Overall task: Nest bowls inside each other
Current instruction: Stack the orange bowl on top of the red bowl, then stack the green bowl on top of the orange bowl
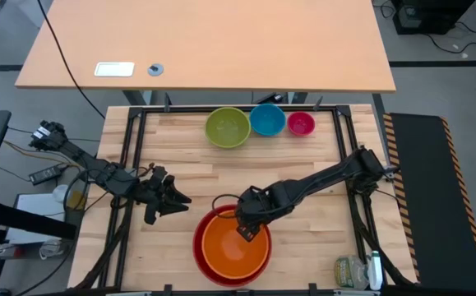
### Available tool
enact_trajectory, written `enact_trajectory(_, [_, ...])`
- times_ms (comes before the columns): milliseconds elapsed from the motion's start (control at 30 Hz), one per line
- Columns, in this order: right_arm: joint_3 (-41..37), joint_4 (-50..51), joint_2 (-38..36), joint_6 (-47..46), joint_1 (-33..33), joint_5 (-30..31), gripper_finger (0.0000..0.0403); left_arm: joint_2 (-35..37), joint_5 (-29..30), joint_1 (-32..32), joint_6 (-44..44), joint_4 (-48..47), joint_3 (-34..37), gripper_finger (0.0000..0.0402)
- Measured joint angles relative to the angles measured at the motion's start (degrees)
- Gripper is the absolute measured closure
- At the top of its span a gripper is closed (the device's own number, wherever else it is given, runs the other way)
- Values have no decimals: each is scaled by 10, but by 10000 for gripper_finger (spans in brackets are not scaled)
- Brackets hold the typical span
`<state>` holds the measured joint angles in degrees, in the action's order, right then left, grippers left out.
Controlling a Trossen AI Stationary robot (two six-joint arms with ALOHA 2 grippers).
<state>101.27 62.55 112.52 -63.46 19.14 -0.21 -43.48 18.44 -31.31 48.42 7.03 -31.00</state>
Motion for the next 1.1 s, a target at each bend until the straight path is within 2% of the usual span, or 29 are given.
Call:
enact_trajectory(167, [0, 37, -22, 5, -5, 24, 151, 0, 6, 0, -2, 0, 0, 216])
enact_trajectory(333, [0, 46, -41, 6, -12, 33, 151, 0, 48, 0, -2, 0, 0, 216])
enact_trajectory(467, [0, 46, -56, 8, -12, 75, 151, 0, 71, 0, -2, 0, 0, 216])
enact_trajectory(700, [1, 43, -60, 16, -20, 147, 151, 0, 72, 0, 6, 0, 0, 216])
enact_trajectory(867, [1, 42, -60, 33, -64, 167, 151, 0, 72, 0, 33, 0, 0, 216])
enact_trajectory(1100, [0, -41, -59, 158, -163, 176, 151, 0, 86, 0, 40, -2, 0, 216])
